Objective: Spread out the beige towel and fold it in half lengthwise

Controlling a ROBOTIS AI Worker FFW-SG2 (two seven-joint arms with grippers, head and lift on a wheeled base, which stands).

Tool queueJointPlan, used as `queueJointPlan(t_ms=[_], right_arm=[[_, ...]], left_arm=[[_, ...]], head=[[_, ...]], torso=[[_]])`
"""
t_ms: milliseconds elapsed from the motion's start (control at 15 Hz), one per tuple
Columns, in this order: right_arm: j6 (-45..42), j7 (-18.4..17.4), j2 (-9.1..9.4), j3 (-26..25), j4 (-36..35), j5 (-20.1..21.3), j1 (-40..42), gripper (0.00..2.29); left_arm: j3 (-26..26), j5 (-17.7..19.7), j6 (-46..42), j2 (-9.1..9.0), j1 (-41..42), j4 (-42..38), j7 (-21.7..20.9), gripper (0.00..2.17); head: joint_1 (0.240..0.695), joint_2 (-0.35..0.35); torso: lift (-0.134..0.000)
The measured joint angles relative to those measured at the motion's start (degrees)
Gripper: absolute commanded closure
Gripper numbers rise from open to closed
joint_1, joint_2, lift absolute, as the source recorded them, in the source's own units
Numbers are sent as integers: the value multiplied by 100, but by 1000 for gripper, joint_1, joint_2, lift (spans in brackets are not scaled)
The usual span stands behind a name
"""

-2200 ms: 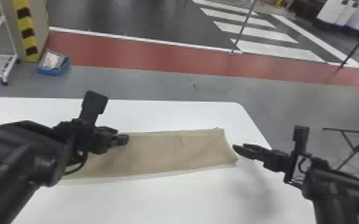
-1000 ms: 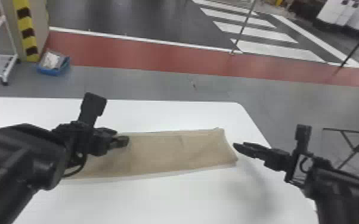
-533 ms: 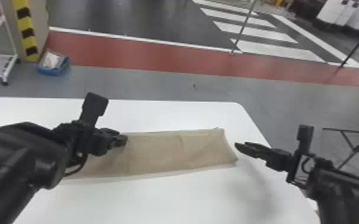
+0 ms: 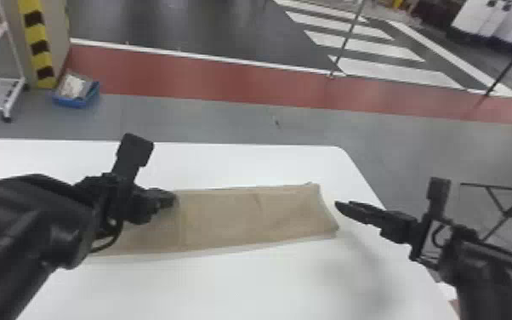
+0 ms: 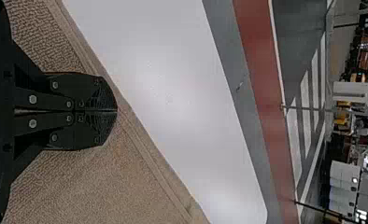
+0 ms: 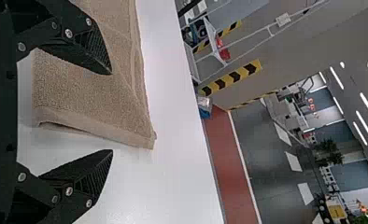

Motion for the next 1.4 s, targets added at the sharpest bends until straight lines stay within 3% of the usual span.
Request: queueJointPlan(t_ms=[133,400,867,933,1133,1200,1400], right_arm=[[93,-134,32,78,-38,11,-35,336],[-105,-739,108,491,-43,153,-165,336],[-175,-788,217,887,130,684,-260,340],[-161,-780,217,880,131,712,-248,340],[-78,-748,210,836,132,710,-204,340],[-62,-736,209,822,131,696,-188,340],[-9,-687,213,782,60,628,-100,340]], left_arm=[[51,42,72,21,29,-28,-8,1362],[100,117,290,55,166,-376,-7,1393],[306,344,714,180,431,-1322,-7,1382],[307,345,716,181,430,-1325,7,1281],[236,263,478,175,422,-1245,50,707],[178,223,291,163,417,-1171,25,620],[-23,155,-119,102,291,-774,-110,620]], head=[[695,-350],[695,-350],[695,-350],[695,-350],[695,-350],[695,-350],[695,-350]], torso=[[-124],[-124],[-124],[-124],[-124],[-124],[-124]])
